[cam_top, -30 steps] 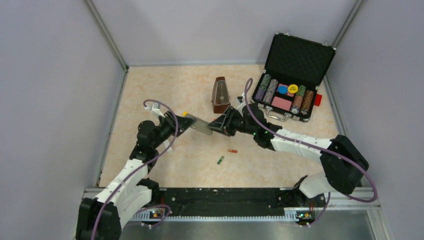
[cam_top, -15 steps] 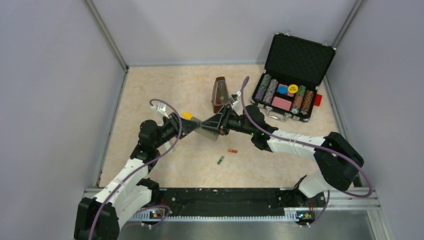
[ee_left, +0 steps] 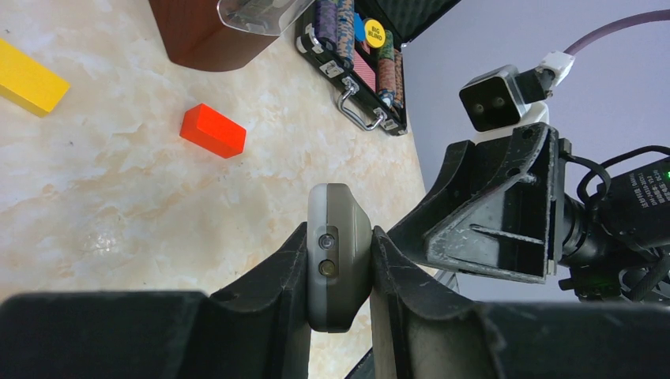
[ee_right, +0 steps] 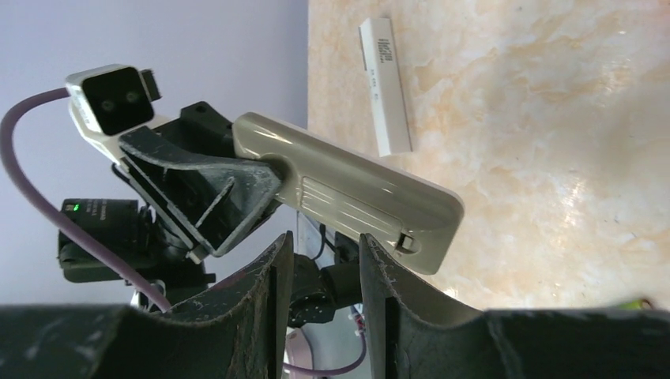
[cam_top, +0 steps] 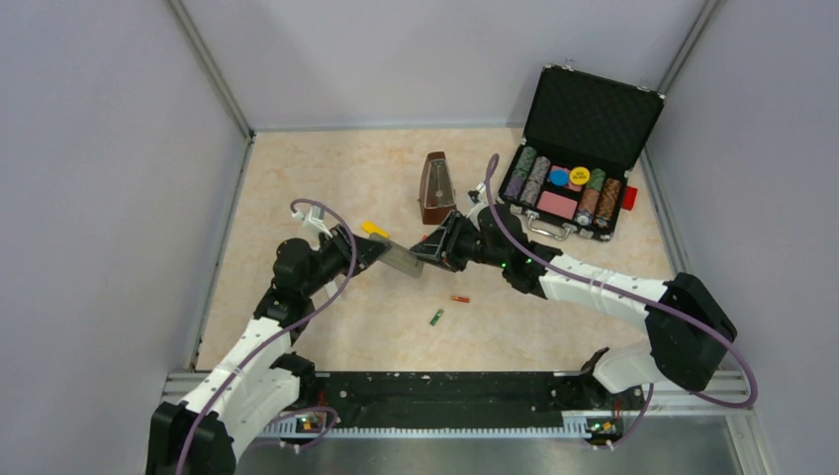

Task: Load the batteries into the remote control

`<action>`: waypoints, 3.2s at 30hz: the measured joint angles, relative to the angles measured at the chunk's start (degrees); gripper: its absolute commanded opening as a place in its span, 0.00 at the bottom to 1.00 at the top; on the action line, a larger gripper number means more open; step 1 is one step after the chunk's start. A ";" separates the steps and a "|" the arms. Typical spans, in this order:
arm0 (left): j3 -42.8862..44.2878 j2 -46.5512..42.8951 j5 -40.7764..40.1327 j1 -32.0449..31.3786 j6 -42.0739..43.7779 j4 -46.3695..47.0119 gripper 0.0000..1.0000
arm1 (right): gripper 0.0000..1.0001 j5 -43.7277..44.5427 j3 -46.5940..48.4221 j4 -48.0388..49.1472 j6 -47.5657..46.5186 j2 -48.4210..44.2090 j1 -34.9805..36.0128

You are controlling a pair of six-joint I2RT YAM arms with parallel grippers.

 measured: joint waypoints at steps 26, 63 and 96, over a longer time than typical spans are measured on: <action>0.00 1.27 0.20 0.00 0.00 0.44 0.00 | 0.36 1.29 0.09 -4.50 0.96 2.32 0.00; 0.83 0.96 -1.29 0.07 2.97 -2.01 0.00 | 0.36 -0.22 -2.16 2.86 4.50 4.85 -0.17; 0.81 0.42 -0.17 0.07 4.87 -0.52 0.00 | 0.29 -0.59 -2.12 2.73 4.07 4.74 -0.17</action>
